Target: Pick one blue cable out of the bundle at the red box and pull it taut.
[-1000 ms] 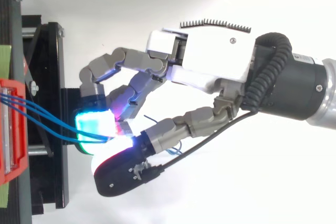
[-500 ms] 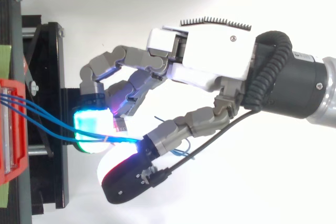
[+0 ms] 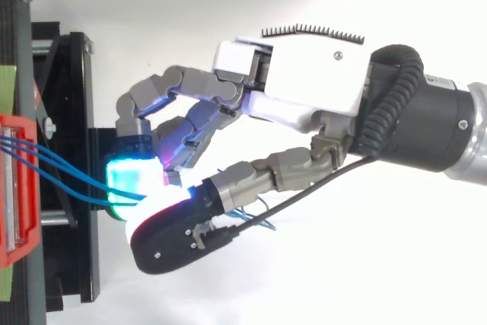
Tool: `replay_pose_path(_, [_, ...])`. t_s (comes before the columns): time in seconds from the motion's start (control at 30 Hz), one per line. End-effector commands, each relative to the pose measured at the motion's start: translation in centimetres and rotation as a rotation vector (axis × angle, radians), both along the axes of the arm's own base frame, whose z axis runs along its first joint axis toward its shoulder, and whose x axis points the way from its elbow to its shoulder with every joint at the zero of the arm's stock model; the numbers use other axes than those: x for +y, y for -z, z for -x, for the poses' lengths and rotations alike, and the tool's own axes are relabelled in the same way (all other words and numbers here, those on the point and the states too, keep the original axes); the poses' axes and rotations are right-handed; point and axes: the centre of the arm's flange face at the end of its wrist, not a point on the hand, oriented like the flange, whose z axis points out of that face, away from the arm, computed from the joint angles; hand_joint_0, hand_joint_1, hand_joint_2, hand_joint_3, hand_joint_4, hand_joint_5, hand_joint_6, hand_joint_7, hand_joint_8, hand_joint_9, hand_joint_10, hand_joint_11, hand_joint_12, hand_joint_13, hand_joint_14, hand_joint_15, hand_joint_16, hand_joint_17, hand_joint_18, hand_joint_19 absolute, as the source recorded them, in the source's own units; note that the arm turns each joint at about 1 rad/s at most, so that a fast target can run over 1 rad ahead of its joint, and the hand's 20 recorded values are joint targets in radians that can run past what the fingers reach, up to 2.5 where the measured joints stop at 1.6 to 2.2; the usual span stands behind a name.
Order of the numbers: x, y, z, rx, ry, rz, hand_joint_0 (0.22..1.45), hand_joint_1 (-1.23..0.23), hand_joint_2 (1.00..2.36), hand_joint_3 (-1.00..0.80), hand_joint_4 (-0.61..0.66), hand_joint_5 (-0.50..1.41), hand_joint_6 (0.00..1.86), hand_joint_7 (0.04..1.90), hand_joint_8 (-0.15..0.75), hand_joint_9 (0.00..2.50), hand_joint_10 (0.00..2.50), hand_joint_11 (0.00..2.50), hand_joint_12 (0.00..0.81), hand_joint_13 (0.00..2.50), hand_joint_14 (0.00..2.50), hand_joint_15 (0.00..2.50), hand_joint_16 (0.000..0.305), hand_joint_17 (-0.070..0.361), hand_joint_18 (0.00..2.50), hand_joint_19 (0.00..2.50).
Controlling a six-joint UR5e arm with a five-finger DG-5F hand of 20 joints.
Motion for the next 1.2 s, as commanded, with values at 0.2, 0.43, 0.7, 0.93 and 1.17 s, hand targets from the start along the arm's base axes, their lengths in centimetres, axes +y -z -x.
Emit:
replay_pose_path(0.2, [0.2,-0.01,-0.01,0.0,-0.002,0.003,0.61,-0.8,1.02,-0.22,0.2,-0.18,0.83,1.26,0.418,0.86,0.02,1.14,0.484,0.7,0.01,0.35,0.066,0.148,0.83,0.46])
replay_pose_path(0.43, [0.2,0.0,0.0,0.001,-0.002,0.0,0.66,-0.95,1.02,-0.27,0.18,-0.23,0.85,1.24,0.406,0.72,0.02,1.07,0.482,0.62,0.01,0.33,0.067,0.15,0.78,0.44])
replay_pose_path(0.7, [0.2,0.0,0.0,0.002,-0.002,0.003,0.63,-0.96,1.01,-0.39,0.18,-0.23,0.85,1.2,0.402,0.7,0.02,1.05,0.48,0.61,0.01,0.33,0.067,0.15,0.77,0.45])
replay_pose_path(0.93, [0.2,0.0,0.0,0.002,-0.002,0.005,0.58,-0.94,1.0,-0.45,0.18,-0.23,0.83,1.18,0.408,0.71,0.02,1.05,0.487,0.61,0.01,0.33,0.068,0.152,0.77,0.45])
replay_pose_path(1.17, [0.2,-0.01,-0.01,0.001,-0.002,0.004,0.48,-0.79,1.0,-0.5,0.21,-0.2,0.8,1.16,0.44,0.76,0.01,1.04,0.519,0.63,0.01,0.33,0.074,0.166,0.8,0.46])
